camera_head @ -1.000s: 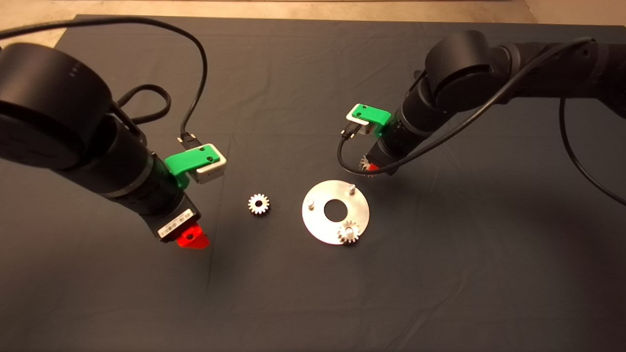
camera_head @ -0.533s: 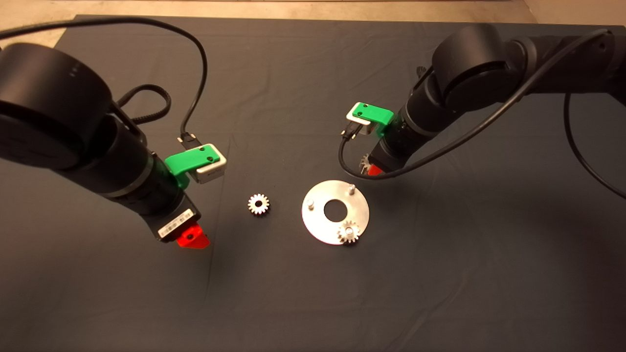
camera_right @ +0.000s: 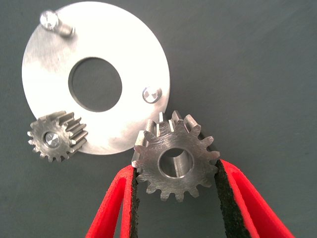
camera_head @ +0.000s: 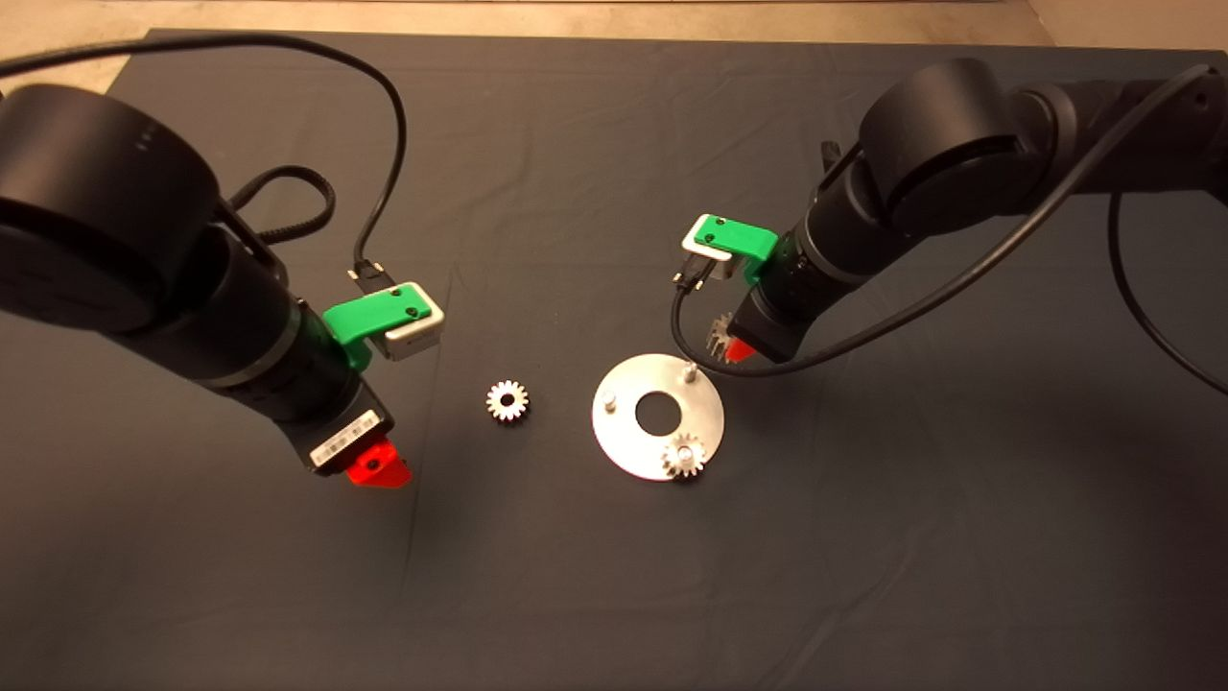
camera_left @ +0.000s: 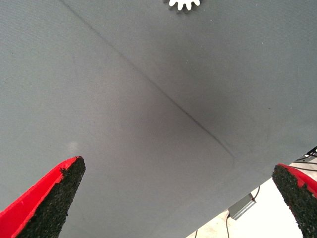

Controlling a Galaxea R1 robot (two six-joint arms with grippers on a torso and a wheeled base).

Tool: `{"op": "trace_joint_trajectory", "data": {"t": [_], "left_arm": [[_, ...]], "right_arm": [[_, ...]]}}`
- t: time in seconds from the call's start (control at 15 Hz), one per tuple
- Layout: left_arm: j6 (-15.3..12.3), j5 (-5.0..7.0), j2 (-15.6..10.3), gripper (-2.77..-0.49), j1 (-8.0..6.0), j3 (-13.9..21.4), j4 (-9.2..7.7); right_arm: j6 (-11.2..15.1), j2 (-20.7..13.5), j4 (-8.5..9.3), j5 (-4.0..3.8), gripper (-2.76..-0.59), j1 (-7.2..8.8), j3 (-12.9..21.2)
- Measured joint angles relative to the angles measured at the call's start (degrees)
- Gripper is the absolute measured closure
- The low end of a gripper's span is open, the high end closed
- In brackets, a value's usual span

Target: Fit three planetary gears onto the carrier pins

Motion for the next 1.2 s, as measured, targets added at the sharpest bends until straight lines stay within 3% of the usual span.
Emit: {"op": "trace_joint_trajectory", "data": {"t": [0.4,0.47,0.6,0.67,0.93,1.2], "left_arm": [[0.0,0.01,0.0,-2.77,0.00,0.0,0.00],[0.0,0.01,0.0,-2.77,0.00,0.0,0.00],[0.0,0.01,0.0,-2.77,0.00,0.0,0.00],[0.0,0.00,0.0,-2.77,0.00,0.0,0.00],[0.0,0.01,0.0,-2.77,0.00,0.0,0.00],[0.0,0.01,0.0,-2.77,0.00,0.0,0.00]], "right_arm": [[0.0,0.0,0.00,0.27,-0.89,-0.59,0.0],[0.0,0.0,-0.01,0.87,-0.89,-0.60,0.0],[0.0,0.1,0.00,3.64,-0.89,-0.60,0.0],[0.0,0.2,-0.01,4.12,-0.89,-0.60,0.0],[0.0,0.3,-0.01,4.53,-0.89,-0.72,0.0],[0.0,0.3,-0.01,4.30,-0.88,-2.39,0.0]]}}
